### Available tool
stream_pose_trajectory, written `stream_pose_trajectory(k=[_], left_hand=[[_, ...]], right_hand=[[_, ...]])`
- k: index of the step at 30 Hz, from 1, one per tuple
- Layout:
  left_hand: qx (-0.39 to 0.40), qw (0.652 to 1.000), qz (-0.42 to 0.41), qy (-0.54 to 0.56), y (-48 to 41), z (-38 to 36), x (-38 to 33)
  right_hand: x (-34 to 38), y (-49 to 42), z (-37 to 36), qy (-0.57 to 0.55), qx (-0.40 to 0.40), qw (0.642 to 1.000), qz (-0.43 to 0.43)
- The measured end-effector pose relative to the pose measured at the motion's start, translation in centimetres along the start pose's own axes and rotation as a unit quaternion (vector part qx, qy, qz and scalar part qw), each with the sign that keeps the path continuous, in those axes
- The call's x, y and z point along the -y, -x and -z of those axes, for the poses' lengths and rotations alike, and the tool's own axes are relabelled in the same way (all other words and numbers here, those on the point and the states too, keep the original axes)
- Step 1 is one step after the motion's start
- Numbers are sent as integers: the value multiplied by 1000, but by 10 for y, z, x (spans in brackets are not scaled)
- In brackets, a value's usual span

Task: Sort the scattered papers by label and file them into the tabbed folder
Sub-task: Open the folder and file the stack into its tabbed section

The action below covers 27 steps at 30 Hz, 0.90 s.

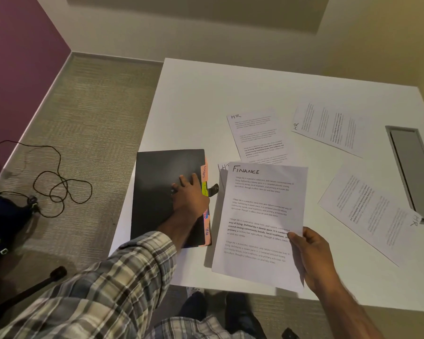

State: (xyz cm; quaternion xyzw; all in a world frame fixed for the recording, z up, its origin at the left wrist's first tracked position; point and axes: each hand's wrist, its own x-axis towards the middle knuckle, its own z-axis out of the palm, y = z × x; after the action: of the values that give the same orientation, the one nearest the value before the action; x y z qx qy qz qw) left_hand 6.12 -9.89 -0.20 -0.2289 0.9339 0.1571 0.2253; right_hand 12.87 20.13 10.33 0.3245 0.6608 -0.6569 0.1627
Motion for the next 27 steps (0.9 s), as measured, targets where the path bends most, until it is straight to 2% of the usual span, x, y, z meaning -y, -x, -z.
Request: stream_pose_trajectory(k=[4,7,16,21,23,27], left_hand=[[-72,997,-1,-37,-10,-2,-4],[-97,992,-19,-74,-23,0,-3],[-80,985,-35,-151,-45,12,-14],[-101,979,-54,-170,-45,8,-14],[-122,976,-62,-167,-43,9,-13],[-142,984,-64,-86,-46,13,-13]], right_hand=[[1,1,3,18,-1,1000,8],[-1,1,7,33,-4,999,6],[-4,4,13,37,-14,999,-15],[-2,1,14,37,-17,999,-13],[-3,-2,14,35,-16,999,-15],[-4,-3,14,26,-11,999,-21]])
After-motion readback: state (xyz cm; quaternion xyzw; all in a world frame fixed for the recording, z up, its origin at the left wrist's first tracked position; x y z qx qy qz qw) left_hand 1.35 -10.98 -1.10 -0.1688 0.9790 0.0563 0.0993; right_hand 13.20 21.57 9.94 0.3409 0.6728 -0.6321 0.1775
